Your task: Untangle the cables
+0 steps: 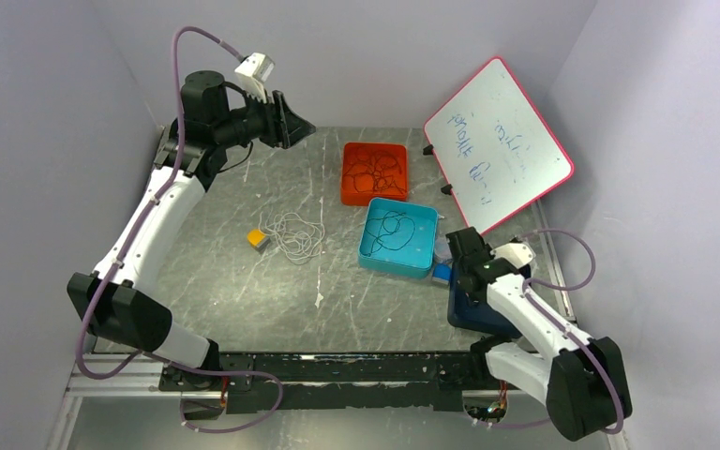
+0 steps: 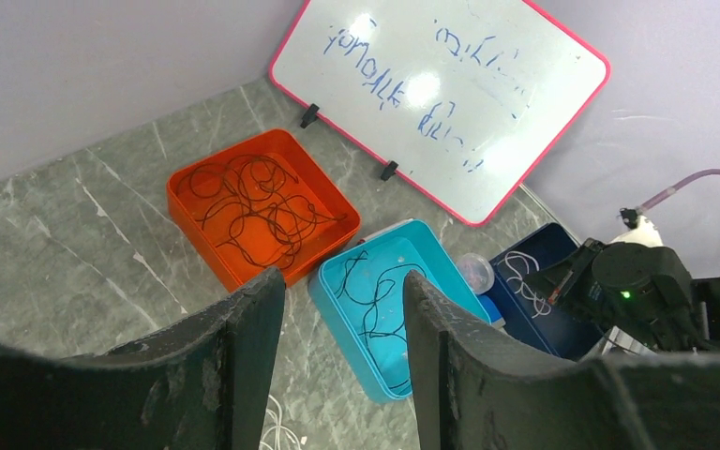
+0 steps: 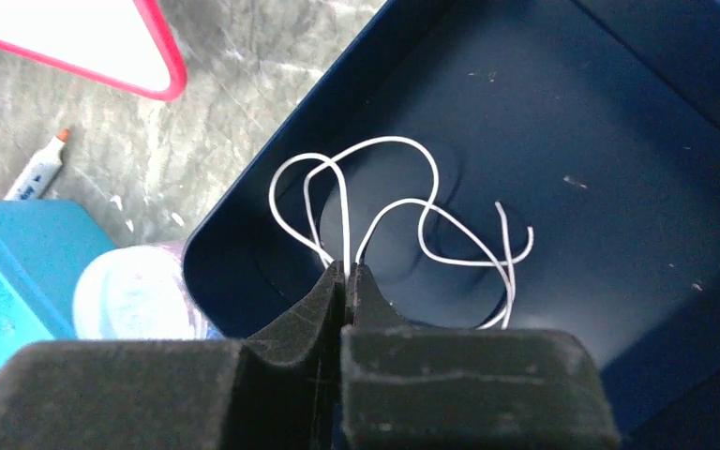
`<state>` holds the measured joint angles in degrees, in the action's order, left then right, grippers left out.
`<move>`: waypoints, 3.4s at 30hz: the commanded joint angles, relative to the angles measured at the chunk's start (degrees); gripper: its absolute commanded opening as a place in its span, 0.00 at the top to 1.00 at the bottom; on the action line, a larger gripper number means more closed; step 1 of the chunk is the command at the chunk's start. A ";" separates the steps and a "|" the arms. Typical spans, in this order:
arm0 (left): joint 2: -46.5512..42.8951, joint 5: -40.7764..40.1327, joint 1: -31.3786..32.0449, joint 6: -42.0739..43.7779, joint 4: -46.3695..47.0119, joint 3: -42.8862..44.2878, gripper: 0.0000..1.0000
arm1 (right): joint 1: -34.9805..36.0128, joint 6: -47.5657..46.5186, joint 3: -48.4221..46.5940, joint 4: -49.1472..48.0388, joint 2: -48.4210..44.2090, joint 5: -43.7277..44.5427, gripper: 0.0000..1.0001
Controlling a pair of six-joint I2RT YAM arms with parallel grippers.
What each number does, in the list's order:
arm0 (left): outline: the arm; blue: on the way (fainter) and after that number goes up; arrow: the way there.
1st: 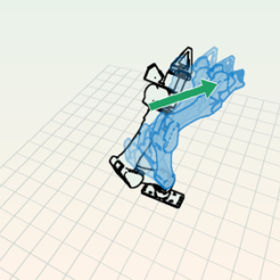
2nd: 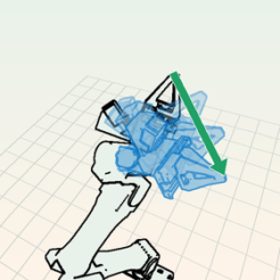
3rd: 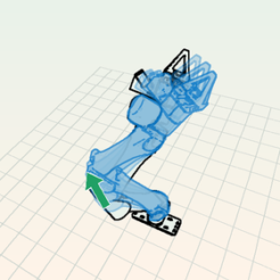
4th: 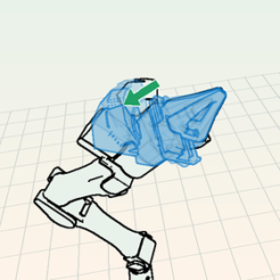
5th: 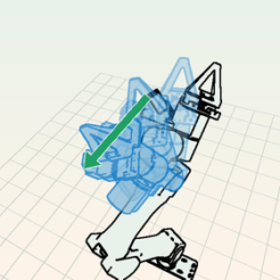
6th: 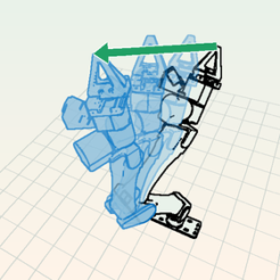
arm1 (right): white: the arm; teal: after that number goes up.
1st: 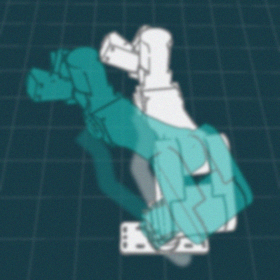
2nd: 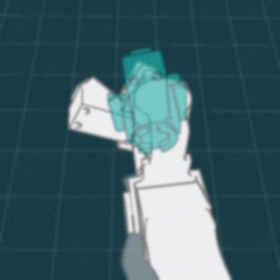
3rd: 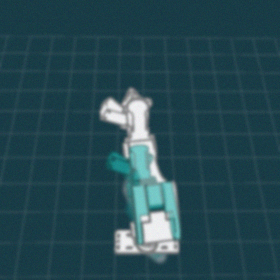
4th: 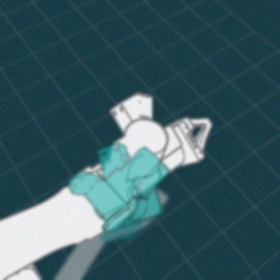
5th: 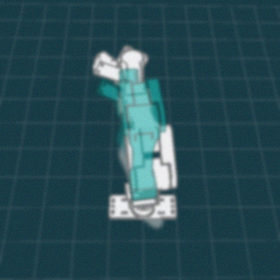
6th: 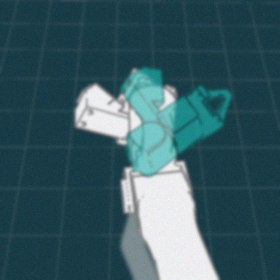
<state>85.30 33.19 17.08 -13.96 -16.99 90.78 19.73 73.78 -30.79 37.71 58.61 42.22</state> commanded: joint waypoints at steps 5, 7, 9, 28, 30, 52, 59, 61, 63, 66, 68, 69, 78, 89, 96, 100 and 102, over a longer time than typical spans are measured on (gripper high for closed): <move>-2.32 -0.58 -0.29 -0.19 -0.16 -0.49 0.46 | -7.65 -12.32 6.11 -20.70 2.05 -13.24 1.00; -2.46 -0.58 -0.29 -0.19 -0.21 -0.56 0.46 | -9.31 -14.24 6.19 -23.32 3.53 -16.19 1.00; -2.58 -0.61 -0.29 -0.20 -0.15 -0.73 0.46 | -10.51 -16.49 5.97 -25.38 5.11 -19.00 1.00; -4.13 -1.84 -0.64 -0.29 -0.42 -2.13 0.46 | -13.44 -32.83 2.53 -43.16 19.34 -48.97 0.98; -4.35 -2.02 -0.80 -0.28 -0.52 -2.55 0.46 | -13.34 -33.25 1.05 -45.66 23.20 -53.28 0.97; -8.20 -11.07 -7.85 -1.77 -6.18 -11.06 0.37 | -9.82 -38.34 -8.93 -35.63 21.01 -41.51 0.38; -6.69 -15.49 -8.03 -0.47 -10.26 -12.76 0.35 | -9.84 -41.72 -9.39 -26.72 11.59 -36.38 0.30; -6.13 -16.06 -8.03 -0.46 -10.96 -13.99 0.34 | -9.84 -42.87 -9.70 -26.44 9.08 -37.10 0.30; -5.30 -15.93 -8.03 -0.19 -11.15 -15.71 0.34 | -9.81 -45.03 -9.73 -28.11 7.15 -40.18 0.31; -3.99 -16.12 -7.94 0.41 -11.11 -19.72 0.34 | -9.80 -47.54 -9.80 -31.13 5.27 -45.42 0.31; -3.03 -17.34 -7.86 0.76 -11.24 -21.81 0.32 | -9.83 -48.55 -9.82 -33.03 4.38 -48.84 0.32; -2.69 -17.89 -7.81 0.65 -11.11 -22.70 0.33 | -9.78 -48.88 -9.72 -33.84 4.02 -50.28 0.32; 3.68 -28.37 -0.86 -1.82 -8.11 -25.28 0.41 | -7.42 -50.61 -10.90 -34.02 3.64 -49.64 0.36; 9.68 -37.28 0.85 -2.33 -5.68 -26.36 0.49 | -6.81 -48.92 -9.65 -34.78 3.25 -49.24 0.41; 13.93 -36.22 0.85 -1.89 -4.75 -24.56 0.59 | -6.85 -48.58 -9.25 -34.82 3.32 -49.55 0.42; 15.42 -37.47 0.85 -2.00 -4.77 -24.34 0.62 | -6.88 -48.23 -9.20 -34.78 2.92 -49.51 0.42; 16.06 -38.03 0.85 -1.88 -5.09 -24.29 0.64 | -6.84 -48.18 -9.15 -34.73 2.87 -49.51 0.43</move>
<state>100.49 -2.70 18.00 -16.29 -23.49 64.36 12.71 25.28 -40.38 4.14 62.61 -7.09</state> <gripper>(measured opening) 0.378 0.577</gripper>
